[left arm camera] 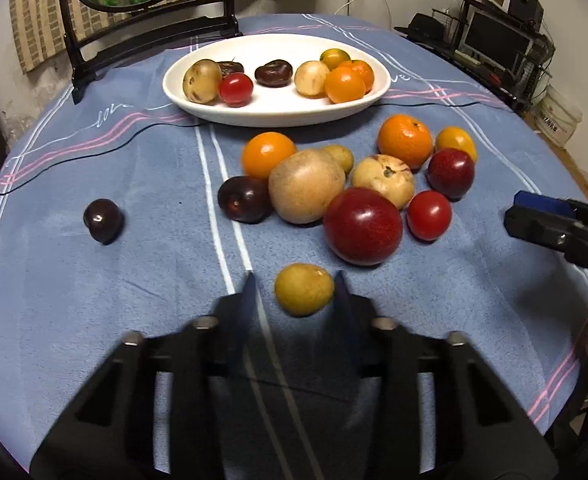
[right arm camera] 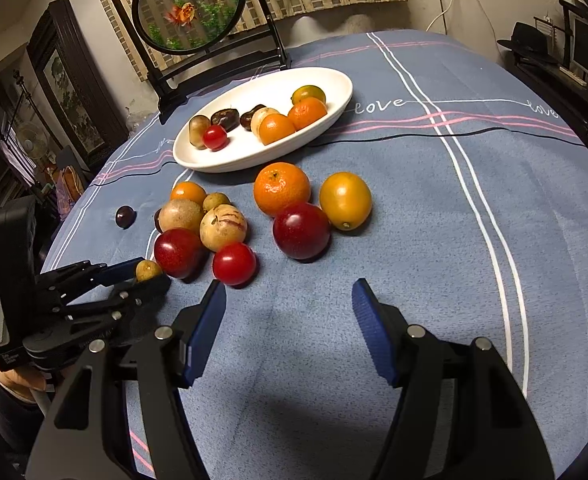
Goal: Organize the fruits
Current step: 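Grasp the small yellow round fruit with the left gripper while the right gripper grasps a red tomato, then carry the yellow fruit and red tomato onto the white plate and release both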
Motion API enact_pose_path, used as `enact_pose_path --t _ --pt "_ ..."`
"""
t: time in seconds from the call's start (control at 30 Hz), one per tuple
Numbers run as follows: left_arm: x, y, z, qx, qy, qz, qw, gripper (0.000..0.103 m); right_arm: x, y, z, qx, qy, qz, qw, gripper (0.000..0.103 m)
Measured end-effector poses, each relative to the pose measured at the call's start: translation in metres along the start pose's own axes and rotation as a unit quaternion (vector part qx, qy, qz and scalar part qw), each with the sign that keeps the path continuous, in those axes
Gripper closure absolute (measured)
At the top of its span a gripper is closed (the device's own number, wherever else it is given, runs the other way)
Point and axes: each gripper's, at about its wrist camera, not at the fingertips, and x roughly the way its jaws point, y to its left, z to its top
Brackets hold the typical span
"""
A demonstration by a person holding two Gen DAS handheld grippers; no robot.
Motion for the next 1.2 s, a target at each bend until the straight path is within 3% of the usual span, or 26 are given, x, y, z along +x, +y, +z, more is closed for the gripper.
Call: enact_pose_path --t 0.33,0.53,0.8,0.93,1.2 --pt "-0.013 0.004 -0.005 -0.014 -0.011 -0.015 0.9997 0.074 0.016 0.001 0.011 -0.002 0.008 -0.061 0.998 0.037" --pt "-0.016 0.007 -0.005 -0.018 -0.013 -0.018 0.9996 0.074 0.037 0.012 0.023 -0.016 0.02 -0.062 0.998 0.039" --pt "-0.01 0.01 -0.006 -0.02 -0.007 -0.021 0.9995 0.074 0.051 0.014 0.037 -0.009 0.019 -0.059 0.998 0.05" --pt "-0.008 0.014 -0.005 -0.024 -0.004 -0.021 0.9995 0.074 0.052 0.013 0.037 -0.014 0.017 -0.075 0.997 0.063" --pt "-0.012 0.018 -0.005 -0.027 -0.008 -0.017 0.9994 0.074 0.038 -0.003 0.029 0.019 0.02 -0.035 0.999 0.064"
